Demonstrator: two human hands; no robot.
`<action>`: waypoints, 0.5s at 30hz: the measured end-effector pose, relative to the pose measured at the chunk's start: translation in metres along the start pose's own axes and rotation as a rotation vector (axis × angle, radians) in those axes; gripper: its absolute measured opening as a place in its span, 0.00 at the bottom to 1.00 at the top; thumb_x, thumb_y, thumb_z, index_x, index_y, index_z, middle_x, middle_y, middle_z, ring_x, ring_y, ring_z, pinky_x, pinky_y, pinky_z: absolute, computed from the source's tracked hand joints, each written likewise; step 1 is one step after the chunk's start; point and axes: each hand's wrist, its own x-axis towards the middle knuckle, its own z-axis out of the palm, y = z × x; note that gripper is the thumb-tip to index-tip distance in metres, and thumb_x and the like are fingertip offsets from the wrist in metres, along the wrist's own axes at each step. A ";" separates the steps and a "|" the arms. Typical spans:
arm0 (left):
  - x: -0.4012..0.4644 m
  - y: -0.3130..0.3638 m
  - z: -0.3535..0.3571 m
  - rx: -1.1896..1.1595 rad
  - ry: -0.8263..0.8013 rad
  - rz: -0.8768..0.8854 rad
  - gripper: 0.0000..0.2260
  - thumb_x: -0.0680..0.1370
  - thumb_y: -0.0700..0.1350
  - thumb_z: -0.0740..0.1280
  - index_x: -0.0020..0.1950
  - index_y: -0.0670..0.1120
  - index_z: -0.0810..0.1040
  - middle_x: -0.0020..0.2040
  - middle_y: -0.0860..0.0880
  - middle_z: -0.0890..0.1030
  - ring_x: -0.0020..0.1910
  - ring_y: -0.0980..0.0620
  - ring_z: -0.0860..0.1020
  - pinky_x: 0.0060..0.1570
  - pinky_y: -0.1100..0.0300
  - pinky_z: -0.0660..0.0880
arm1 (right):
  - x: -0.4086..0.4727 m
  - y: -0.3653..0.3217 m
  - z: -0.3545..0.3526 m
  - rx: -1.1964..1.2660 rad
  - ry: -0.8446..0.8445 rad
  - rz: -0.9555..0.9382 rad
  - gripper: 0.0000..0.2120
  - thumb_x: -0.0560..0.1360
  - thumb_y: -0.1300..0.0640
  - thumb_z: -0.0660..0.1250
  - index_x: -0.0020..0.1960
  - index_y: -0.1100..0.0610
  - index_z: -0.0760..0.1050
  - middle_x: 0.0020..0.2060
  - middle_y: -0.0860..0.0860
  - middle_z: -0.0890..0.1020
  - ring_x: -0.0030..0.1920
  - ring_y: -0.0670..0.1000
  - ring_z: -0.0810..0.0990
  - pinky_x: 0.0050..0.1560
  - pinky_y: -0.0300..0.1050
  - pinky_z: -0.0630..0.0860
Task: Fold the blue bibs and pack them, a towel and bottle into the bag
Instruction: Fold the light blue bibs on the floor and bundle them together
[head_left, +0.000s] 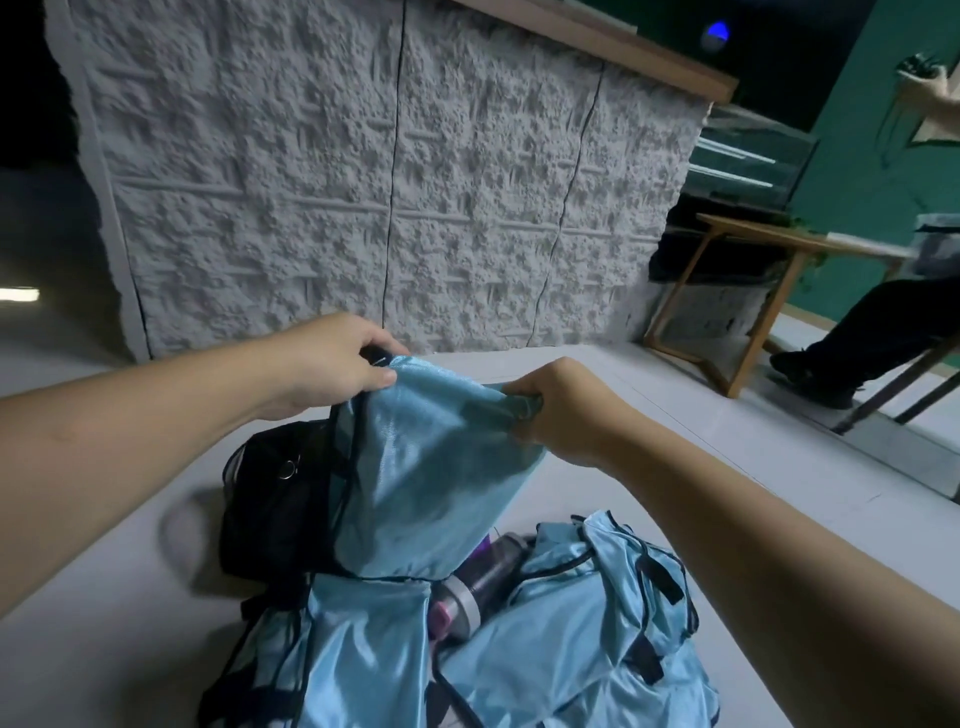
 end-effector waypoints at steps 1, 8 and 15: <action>0.001 -0.002 0.001 0.090 0.003 0.008 0.11 0.78 0.47 0.72 0.58 0.60 0.84 0.63 0.54 0.82 0.59 0.51 0.81 0.66 0.48 0.76 | -0.001 -0.002 0.000 -0.025 0.027 0.009 0.10 0.71 0.66 0.69 0.48 0.57 0.87 0.34 0.56 0.79 0.35 0.52 0.72 0.31 0.41 0.68; -0.037 0.012 0.001 0.303 -0.075 0.053 0.16 0.67 0.56 0.82 0.48 0.53 0.82 0.44 0.56 0.81 0.44 0.53 0.79 0.41 0.57 0.70 | -0.018 -0.009 -0.001 0.030 0.084 0.054 0.11 0.75 0.54 0.75 0.39 0.59 0.83 0.28 0.53 0.76 0.28 0.49 0.68 0.26 0.41 0.62; -0.064 0.005 -0.009 0.365 -0.186 0.028 0.11 0.69 0.55 0.80 0.43 0.51 0.86 0.47 0.49 0.85 0.51 0.46 0.82 0.51 0.53 0.78 | -0.038 0.005 0.010 0.509 -0.164 0.064 0.09 0.72 0.60 0.78 0.45 0.66 0.83 0.45 0.68 0.83 0.44 0.58 0.80 0.50 0.53 0.76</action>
